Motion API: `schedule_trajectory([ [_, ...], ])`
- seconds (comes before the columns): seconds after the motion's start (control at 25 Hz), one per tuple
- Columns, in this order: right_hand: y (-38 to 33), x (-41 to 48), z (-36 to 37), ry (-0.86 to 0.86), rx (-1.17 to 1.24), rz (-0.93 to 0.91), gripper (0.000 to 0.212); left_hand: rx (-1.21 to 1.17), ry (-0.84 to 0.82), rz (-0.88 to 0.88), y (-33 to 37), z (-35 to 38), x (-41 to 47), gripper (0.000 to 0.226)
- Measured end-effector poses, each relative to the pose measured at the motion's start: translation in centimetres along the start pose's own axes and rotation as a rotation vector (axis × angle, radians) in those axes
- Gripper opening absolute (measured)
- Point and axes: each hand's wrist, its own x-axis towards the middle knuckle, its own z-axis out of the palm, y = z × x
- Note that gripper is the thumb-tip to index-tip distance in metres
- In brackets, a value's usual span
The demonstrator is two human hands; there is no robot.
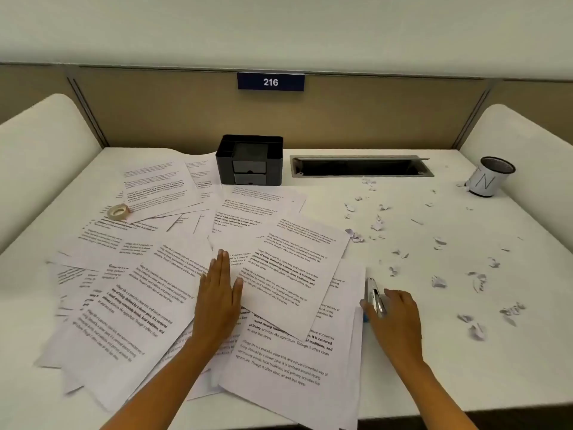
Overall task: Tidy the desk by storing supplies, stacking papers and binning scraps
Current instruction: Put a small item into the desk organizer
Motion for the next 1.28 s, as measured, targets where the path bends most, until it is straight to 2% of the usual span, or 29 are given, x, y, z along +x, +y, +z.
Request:
schedule_trajectory([
  [0.2, -0.5, -0.6, -0.1, -0.033, -0.065, 0.091, 0.036, 0.102, -0.002, -0.113, -0.4, 1.4, 1.1, 0.078],
  [0.48, -0.1, 0.0, -0.9, -0.115, -0.137, 0.075, 0.025, 0.282, 0.009, -0.149, -0.1, 3.3, 1.1, 0.072],
  [0.68, -0.3, 1.1, -2.7, -0.154, 0.099, 0.134, 0.033, 0.294, 0.008, -0.157, -0.1, 3.3, 1.1, 0.069],
  [0.8, -0.7, 1.9, -3.6, -0.095, 0.253, 0.168, 0.024, 0.286, 0.007, -0.160, -0.1, 3.3, 1.2, 0.069],
  [0.96, -2.7, 3.4, -4.4, 0.007, 0.291, 0.100, 0.014, 0.298, -0.019, -0.158, 0.0, 3.1, 1.2, 0.074],
  [1.12, -5.7, 5.5, -4.6, 0.027, 0.345, 0.025, 0.013, 0.248, -0.094, -0.187, -0.1, 1.8, 3.0, 0.085],
  [1.28, -9.7, 8.1, -3.1, 0.059, 0.289, -0.162, 0.014, 0.202, -0.129, -0.256, -1.0, 0.3, 6.3, 0.077],
])
